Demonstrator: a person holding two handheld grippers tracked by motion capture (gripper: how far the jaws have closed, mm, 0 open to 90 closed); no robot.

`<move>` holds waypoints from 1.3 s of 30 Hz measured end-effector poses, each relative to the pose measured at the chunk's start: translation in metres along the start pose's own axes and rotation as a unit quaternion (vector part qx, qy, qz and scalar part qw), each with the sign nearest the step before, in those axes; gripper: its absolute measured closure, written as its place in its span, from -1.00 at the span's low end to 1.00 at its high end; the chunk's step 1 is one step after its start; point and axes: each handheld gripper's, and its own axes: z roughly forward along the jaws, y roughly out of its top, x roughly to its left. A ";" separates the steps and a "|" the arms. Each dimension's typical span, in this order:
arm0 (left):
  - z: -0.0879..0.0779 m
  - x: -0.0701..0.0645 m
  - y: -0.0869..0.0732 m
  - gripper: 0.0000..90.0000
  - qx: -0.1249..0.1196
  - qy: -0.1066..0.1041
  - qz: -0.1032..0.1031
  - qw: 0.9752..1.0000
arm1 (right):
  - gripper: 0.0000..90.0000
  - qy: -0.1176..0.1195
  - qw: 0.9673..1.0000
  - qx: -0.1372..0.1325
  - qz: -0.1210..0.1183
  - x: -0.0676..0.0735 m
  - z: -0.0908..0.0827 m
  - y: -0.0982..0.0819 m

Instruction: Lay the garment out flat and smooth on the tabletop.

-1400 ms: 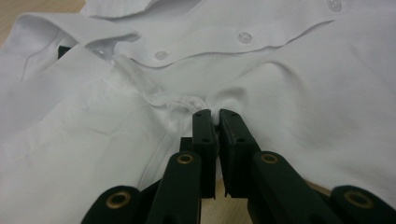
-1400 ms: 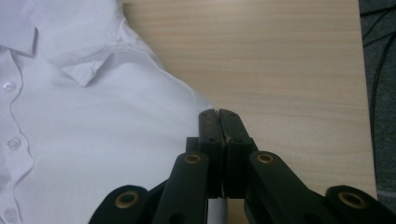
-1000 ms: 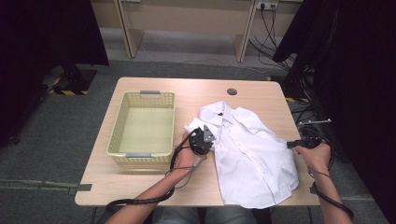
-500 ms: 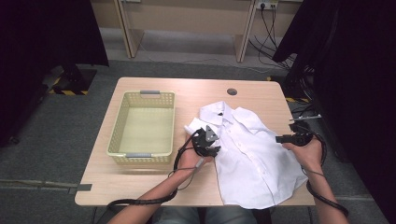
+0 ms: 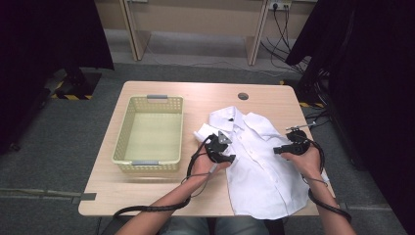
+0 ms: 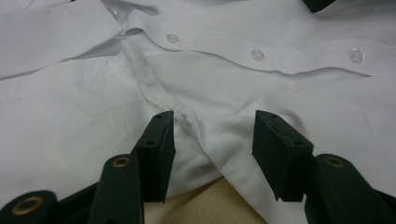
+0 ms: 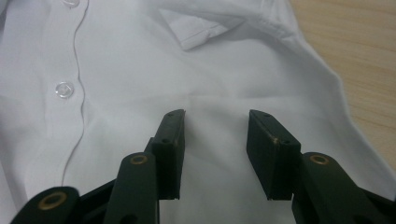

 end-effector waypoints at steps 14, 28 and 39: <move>0.006 0.004 -0.001 0.16 0.010 0.017 0.013 1.000 | 0.27 -0.006 1.000 0.007 -0.020 0.007 0.003 -0.002; 0.009 0.017 -0.001 0.20 0.019 0.038 0.016 0.999 | 0.29 0.014 0.998 0.027 -0.051 0.019 -0.002 -0.010; 0.006 0.032 0.001 0.20 0.026 0.064 0.012 0.998 | 0.29 0.044 0.994 0.051 -0.084 0.038 -0.006 -0.018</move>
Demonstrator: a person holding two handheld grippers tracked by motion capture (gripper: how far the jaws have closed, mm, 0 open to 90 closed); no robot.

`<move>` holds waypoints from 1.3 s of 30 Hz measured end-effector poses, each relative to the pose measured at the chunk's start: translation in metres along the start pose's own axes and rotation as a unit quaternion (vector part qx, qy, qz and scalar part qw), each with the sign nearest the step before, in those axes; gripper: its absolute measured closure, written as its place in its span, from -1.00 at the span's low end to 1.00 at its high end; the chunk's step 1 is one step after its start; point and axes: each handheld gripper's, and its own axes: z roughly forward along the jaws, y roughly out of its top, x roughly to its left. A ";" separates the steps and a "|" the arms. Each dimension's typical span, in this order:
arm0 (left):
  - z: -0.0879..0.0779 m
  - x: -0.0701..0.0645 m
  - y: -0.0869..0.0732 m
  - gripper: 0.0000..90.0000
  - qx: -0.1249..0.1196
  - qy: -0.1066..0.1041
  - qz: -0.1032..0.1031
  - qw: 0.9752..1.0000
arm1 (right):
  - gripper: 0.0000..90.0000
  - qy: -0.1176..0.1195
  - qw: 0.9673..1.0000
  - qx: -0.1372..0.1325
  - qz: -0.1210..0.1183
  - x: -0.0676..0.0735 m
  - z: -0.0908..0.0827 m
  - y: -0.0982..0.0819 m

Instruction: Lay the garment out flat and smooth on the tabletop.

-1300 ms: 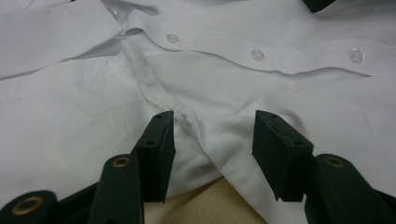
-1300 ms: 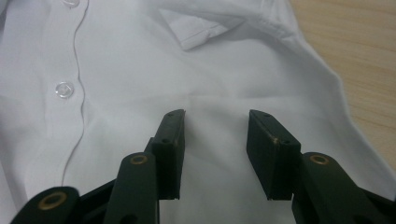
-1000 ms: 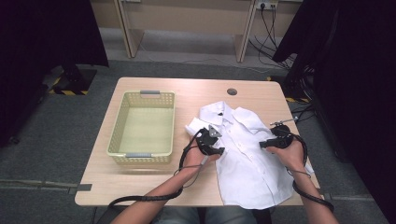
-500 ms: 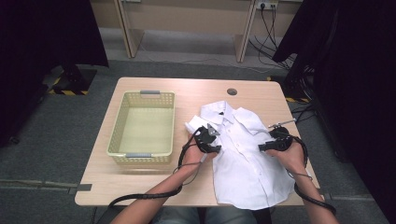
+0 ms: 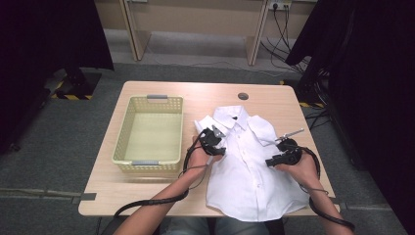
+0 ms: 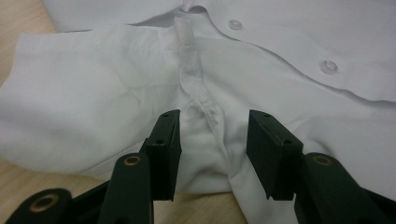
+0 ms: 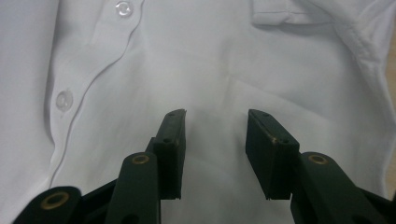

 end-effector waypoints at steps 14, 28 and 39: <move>-0.002 0.003 0.005 0.08 -0.019 0.020 0.009 1.000 | 0.28 0.028 0.999 -0.015 -0.005 0.010 -0.008 0.006; 0.016 0.008 0.015 0.04 -0.027 0.031 0.017 0.999 | 0.22 -0.056 0.994 -0.090 0.006 -0.006 0.010 0.054; 0.024 0.007 0.014 0.38 -0.023 0.024 0.032 0.999 | 0.30 -0.089 0.992 -0.082 -0.034 0.005 0.034 0.069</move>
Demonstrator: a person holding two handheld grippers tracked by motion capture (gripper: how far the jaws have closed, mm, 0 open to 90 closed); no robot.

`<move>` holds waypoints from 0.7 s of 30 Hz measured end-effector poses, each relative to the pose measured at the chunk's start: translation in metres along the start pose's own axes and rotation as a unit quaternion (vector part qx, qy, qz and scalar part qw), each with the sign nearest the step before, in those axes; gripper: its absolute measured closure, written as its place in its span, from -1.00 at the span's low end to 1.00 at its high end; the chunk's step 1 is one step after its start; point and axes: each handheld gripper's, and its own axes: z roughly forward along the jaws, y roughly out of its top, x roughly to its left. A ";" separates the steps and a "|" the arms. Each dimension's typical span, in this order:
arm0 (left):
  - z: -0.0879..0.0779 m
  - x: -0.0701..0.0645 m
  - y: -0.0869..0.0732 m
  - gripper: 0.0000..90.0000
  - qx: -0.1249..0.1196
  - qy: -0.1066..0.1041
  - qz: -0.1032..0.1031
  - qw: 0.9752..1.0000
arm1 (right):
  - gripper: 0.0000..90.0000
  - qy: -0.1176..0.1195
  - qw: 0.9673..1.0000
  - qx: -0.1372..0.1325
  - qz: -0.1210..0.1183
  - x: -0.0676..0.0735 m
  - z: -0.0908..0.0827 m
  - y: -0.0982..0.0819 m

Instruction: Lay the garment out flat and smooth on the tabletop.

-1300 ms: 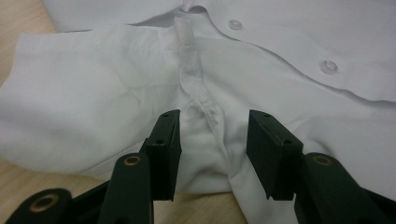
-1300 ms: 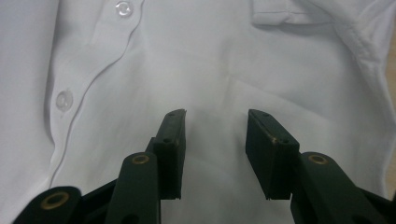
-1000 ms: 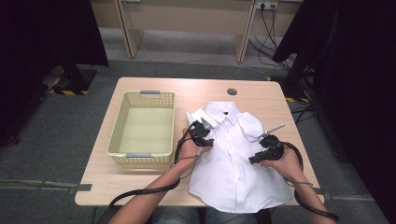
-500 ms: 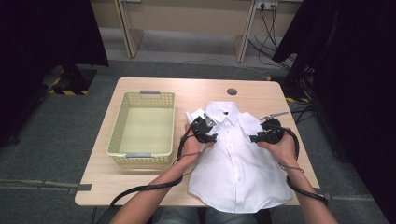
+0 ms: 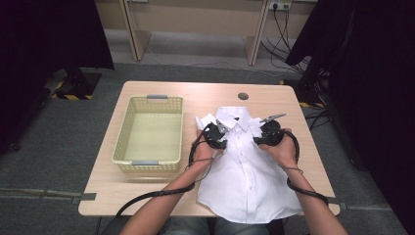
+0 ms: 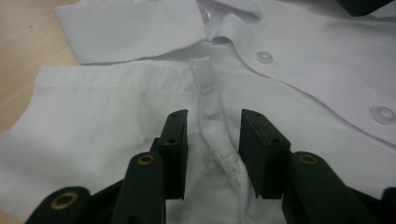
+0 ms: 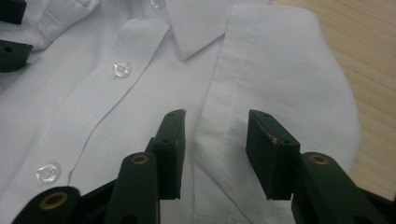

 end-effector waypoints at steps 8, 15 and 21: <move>0.000 -0.001 0.000 0.54 0.000 -0.001 0.004 1.000 | 0.79 -0.014 1.000 0.013 0.011 0.001 0.009 -0.002; 0.000 -0.004 0.000 0.69 0.000 0.001 0.013 1.000 | 0.97 -0.008 1.000 0.005 0.030 -0.003 0.006 -0.002; -0.001 -0.004 0.000 0.81 0.003 0.002 0.012 1.000 | 0.99 -0.013 0.998 -0.018 0.055 -0.011 -0.004 -0.004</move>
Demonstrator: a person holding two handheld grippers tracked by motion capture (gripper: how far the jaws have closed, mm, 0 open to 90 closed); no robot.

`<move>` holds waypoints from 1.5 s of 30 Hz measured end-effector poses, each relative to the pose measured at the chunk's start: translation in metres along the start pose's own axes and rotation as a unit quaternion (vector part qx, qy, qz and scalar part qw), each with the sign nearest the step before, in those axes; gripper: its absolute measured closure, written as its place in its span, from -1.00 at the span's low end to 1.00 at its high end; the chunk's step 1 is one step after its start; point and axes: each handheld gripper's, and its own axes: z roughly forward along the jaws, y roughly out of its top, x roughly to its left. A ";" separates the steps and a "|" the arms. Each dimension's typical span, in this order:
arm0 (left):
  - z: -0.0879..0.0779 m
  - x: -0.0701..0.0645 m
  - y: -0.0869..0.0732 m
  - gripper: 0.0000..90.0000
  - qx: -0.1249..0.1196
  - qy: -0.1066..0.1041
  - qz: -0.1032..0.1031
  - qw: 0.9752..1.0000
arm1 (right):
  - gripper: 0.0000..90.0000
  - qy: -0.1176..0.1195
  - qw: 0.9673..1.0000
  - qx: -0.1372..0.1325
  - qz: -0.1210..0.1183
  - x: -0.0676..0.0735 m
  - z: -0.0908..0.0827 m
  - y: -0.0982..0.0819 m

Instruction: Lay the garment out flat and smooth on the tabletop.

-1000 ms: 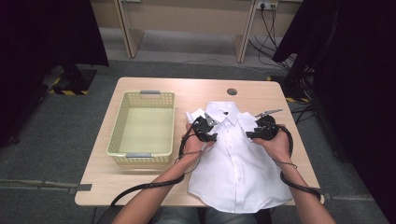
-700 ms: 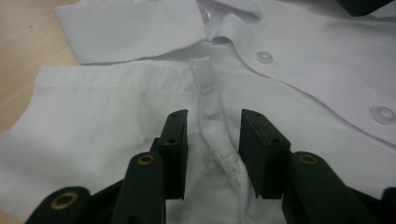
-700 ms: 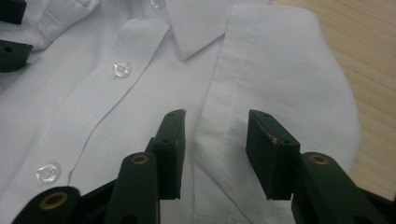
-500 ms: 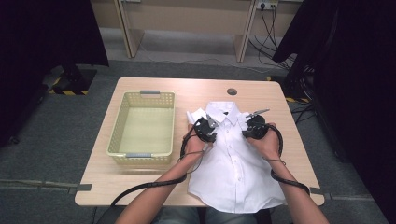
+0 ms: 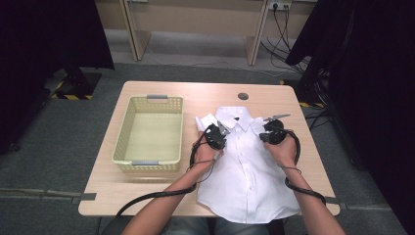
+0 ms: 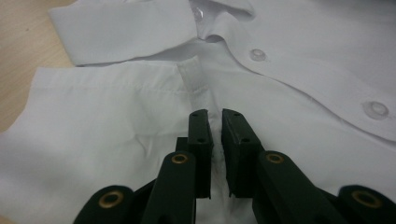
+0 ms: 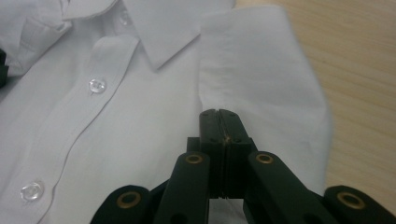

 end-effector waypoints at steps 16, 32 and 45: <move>-0.014 0.003 -0.002 0.84 -0.014 0.011 0.008 1.000 | 0.99 -0.056 0.991 -0.067 0.103 -0.069 -0.049 -0.012; -0.030 0.018 -0.008 0.86 -0.030 0.035 -0.011 0.999 | 0.99 -0.107 0.978 -0.053 0.170 -0.109 -0.049 -0.041; -0.047 0.014 -0.005 0.68 -0.063 0.049 -0.020 0.997 | 0.78 -0.142 0.977 -0.026 0.155 -0.108 -0.045 -0.043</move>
